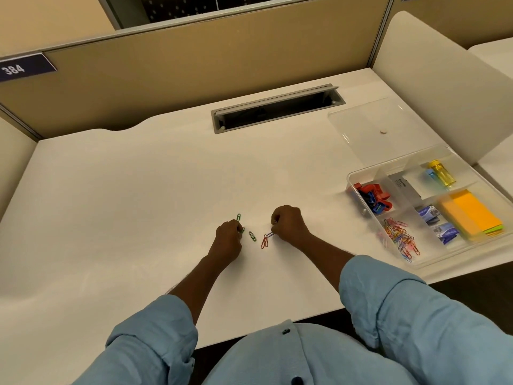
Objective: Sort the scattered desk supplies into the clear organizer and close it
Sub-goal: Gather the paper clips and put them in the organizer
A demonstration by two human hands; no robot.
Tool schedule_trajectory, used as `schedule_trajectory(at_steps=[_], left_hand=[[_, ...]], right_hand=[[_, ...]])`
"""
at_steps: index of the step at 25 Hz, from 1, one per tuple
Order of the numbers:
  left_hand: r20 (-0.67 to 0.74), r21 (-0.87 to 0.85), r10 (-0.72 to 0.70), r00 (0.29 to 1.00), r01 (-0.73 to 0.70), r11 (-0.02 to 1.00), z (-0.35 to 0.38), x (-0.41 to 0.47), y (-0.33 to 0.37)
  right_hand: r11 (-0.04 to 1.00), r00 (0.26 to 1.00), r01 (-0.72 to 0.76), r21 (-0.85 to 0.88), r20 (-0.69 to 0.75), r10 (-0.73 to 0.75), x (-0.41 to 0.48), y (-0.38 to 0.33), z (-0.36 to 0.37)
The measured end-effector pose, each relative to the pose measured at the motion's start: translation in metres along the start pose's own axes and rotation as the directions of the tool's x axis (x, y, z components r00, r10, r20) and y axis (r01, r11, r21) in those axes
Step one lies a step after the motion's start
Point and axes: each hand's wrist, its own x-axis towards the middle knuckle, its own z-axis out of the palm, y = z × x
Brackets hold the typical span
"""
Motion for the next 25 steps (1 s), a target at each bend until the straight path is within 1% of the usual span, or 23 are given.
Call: schedule_trajectory(at_steps=[1, 2, 3, 4, 5, 6, 7, 8, 9, 11, 13, 14, 15, 17, 18, 20, 22, 23, 25], left_hand=[[-0.031, -0.039, -0.017, 0.999, 0.015, 0.999, -0.001, 0.000, 0.002], [-0.076, -0.107, -0.058, 0.995, 0.049, 0.993, -0.004, 0.001, 0.006], [-0.122, -0.205, -0.124, 0.985, 0.097, 0.974, -0.007, 0.002, 0.010], [-0.149, -0.326, -0.207, 0.967, 0.150, 0.933, -0.012, 0.003, 0.016], [-0.144, -0.459, -0.284, 0.948, 0.190, 0.868, -0.017, 0.005, 0.024], [-0.115, -0.578, -0.327, 0.938, 0.204, 0.790, -0.023, 0.006, 0.034], [-0.075, -0.666, -0.331, 0.941, 0.200, 0.718, -0.028, 0.007, 0.046], [-0.035, -0.720, -0.307, 0.951, 0.189, 0.668, -0.033, 0.008, 0.059], [-0.001, -0.751, -0.265, 0.964, 0.175, 0.637, -0.036, 0.008, 0.075], [0.063, -0.790, -0.146, 0.987, 0.139, 0.597, -0.037, 0.006, 0.112], [0.128, -0.808, -0.034, 0.991, 0.125, 0.576, -0.027, 0.003, 0.152], [0.149, -0.796, 0.010, 0.989, 0.113, 0.594, -0.020, 0.001, 0.171], [0.161, -0.772, 0.053, 0.986, 0.092, 0.629, -0.011, 0.000, 0.189], [0.164, -0.703, 0.145, 0.976, 0.013, 0.711, 0.006, -0.005, 0.219], [0.169, -0.665, 0.194, 0.966, -0.033, 0.746, 0.016, -0.008, 0.234], [0.171, -0.588, 0.283, 0.944, -0.133, 0.798, 0.036, -0.013, 0.262], [0.146, -0.469, 0.395, 0.907, -0.288, 0.835, 0.054, -0.018, 0.284], [0.150, -0.403, 0.457, 0.877, -0.368, 0.838, 0.062, -0.020, 0.293], [0.190, -0.279, 0.556, 0.810, -0.498, 0.821, 0.076, -0.024, 0.305]], right_hand=[[0.984, 0.995, -0.093, 0.149, -0.019, 0.097, 0.000, 0.003, -0.005], [0.931, 0.978, -0.194, 0.310, -0.013, 0.208, -0.001, 0.005, -0.010], [0.828, 0.949, -0.286, 0.481, 0.021, 0.316, -0.002, 0.006, -0.014], [0.670, 0.913, -0.355, 0.652, 0.088, 0.398, -0.003, 0.006, -0.019], [0.468, 0.883, -0.390, 0.793, 0.178, 0.433, -0.005, 0.006, -0.024], [0.278, 0.865, -0.398, 0.874, 0.256, 0.431, -0.008, 0.004, -0.032], [0.144, 0.861, -0.386, 0.911, 0.300, 0.411, -0.012, 0.004, -0.040], [0.072, 0.868, -0.367, 0.928, 0.313, 0.385, -0.017, 0.004, -0.049], [0.045, 0.883, -0.344, 0.938, 0.307, 0.356, -0.022, 0.006, -0.059], [0.064, 0.914, -0.283, 0.957, 0.248, 0.322, -0.034, 0.013, -0.083], [0.109, 0.926, -0.213, 0.971, 0.165, 0.339, -0.045, 0.029, -0.106], [0.166, 0.925, -0.187, 0.968, 0.116, 0.362, -0.051, 0.037, -0.118], [0.275, 0.915, -0.170, 0.946, 0.048, 0.400, -0.056, 0.047, -0.130], [0.577, 0.871, -0.199, 0.792, -0.126, 0.475, -0.066, 0.066, -0.148], [0.686, 0.839, -0.226, 0.692, -0.220, 0.498, -0.071, 0.077, -0.157], [0.787, 0.784, -0.248, 0.565, -0.360, 0.506, -0.083, 0.100, -0.172], [0.868, 0.769, -0.264, 0.421, -0.451, 0.452, -0.093, 0.118, -0.179], [0.896, 0.769, -0.278, 0.347, -0.479, 0.424, -0.097, 0.125, -0.182], [0.915, 0.777, -0.314, 0.254, -0.485, 0.401, -0.101, 0.134, -0.184]])
